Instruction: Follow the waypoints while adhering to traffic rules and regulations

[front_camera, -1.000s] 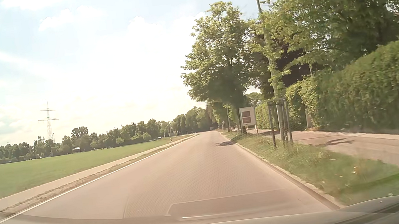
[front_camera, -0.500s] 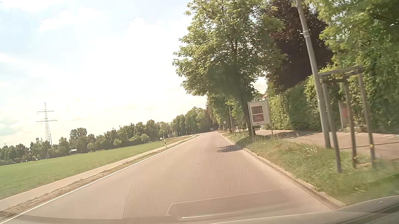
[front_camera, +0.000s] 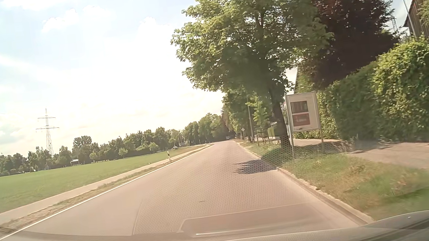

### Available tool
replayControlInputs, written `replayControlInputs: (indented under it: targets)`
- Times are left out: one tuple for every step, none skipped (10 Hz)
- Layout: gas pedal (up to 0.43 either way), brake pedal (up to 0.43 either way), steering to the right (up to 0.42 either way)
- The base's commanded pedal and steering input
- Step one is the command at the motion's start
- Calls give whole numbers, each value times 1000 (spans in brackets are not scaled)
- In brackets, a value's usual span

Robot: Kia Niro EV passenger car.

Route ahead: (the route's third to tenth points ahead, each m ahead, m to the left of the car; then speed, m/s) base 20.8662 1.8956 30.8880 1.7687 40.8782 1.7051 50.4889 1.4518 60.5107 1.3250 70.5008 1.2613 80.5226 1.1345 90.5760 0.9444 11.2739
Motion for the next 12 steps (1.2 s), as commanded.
replayControlInputs:
  targets:
    - [150, 0, -3]
    - [150, 0, -3]
    - [150, 0, -3]
    - [150, 0, -2]
    - [150, 0, -2]
    - [150, 0, -2]
    - [169, 0, -2]
    - [169, 0, -2]
    - [169, 0, -2]
    - [169, 0, -2]
    - [169, 0, -2]
    - [169, 0, -2]
